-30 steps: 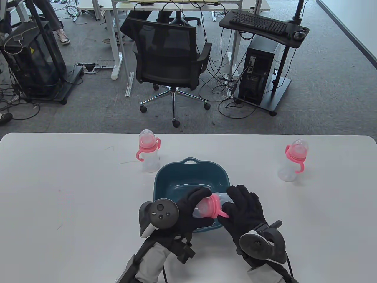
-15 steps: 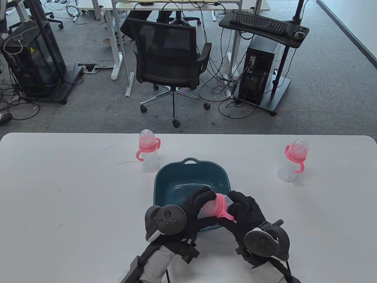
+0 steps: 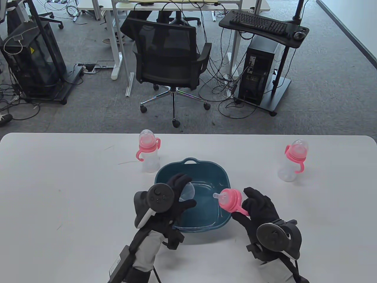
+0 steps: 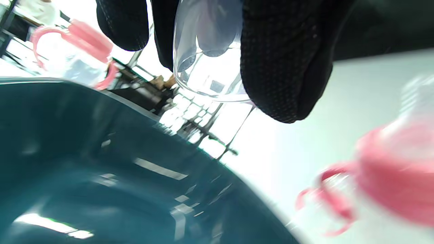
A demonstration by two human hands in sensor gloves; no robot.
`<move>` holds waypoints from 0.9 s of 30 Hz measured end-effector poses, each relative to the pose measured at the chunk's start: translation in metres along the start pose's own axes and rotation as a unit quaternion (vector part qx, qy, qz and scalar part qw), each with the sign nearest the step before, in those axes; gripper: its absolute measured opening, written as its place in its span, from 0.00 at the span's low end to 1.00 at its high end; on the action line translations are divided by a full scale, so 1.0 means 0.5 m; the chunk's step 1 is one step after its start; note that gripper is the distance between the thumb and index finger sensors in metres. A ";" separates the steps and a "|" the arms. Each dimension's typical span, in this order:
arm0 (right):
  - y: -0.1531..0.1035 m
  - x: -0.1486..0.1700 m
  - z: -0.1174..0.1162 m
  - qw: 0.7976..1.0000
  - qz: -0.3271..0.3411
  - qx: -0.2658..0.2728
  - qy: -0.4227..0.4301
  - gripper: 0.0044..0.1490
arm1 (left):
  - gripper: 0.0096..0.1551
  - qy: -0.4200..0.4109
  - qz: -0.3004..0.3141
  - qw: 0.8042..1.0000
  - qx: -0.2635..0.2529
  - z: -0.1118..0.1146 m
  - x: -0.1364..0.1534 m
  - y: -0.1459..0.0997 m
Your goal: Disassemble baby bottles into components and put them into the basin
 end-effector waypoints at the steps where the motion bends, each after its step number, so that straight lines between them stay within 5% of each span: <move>1: 0.000 0.005 -0.001 1.000 -0.002 -0.001 -0.001 0.31 | 0.47 0.038 -0.010 0.999 0.027 0.020 -0.005 0.014; 6: -0.002 0.026 -0.006 1.000 -0.016 -0.013 0.000 0.31 | 0.45 0.172 -0.053 0.974 0.137 0.100 -0.027 0.055; 14: -0.003 0.042 -0.013 0.999 -0.023 -0.025 0.009 0.31 | 0.43 0.201 -0.098 0.955 0.195 0.143 -0.018 0.085; 20: -0.002 0.038 -0.019 0.999 -0.019 -0.032 0.011 0.31 | 0.47 0.192 -0.082 0.964 0.164 0.107 -0.026 0.081; 27: -0.002 0.029 -0.024 0.999 -0.008 -0.035 0.021 0.31 | 0.52 0.109 0.005 0.991 0.078 0.027 -0.059 0.037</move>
Point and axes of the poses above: the tracker on the back of each hand, its own x axis roughly to the little-finger side, its own y axis roughly from the wrist to the fingertips, z = x × y, the point moved 1 cm from there along y, roughly from the wrist to the fingertips, and after that the axes turned 10 degrees about -x, right-handed, at the moved point
